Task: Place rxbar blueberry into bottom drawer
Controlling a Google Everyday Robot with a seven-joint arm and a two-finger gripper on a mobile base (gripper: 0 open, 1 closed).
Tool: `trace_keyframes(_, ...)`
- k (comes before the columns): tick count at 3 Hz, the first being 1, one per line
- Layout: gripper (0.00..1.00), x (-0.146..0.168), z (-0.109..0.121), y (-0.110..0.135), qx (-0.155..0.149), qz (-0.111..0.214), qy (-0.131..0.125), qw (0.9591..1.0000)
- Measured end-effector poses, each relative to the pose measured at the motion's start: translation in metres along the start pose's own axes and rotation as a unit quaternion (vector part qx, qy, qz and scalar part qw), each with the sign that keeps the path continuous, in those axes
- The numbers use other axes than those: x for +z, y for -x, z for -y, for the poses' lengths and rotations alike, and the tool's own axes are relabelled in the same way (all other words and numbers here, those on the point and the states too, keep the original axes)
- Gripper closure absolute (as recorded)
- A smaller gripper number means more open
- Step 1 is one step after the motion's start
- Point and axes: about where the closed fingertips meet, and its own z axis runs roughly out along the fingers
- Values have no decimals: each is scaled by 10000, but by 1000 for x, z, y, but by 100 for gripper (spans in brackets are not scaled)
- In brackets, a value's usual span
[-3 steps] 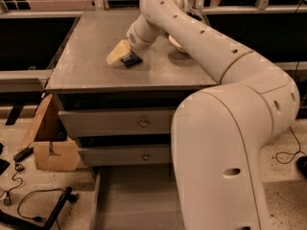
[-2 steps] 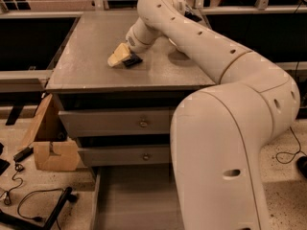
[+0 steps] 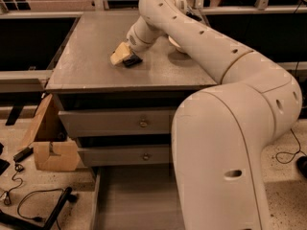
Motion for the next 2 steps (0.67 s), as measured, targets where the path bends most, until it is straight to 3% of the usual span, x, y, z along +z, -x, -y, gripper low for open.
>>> trace_keyframes(1,96,0,0,0,0,0,0,10000)
trace_keyframes(2,100,0,0,0,0,0,0,10000)
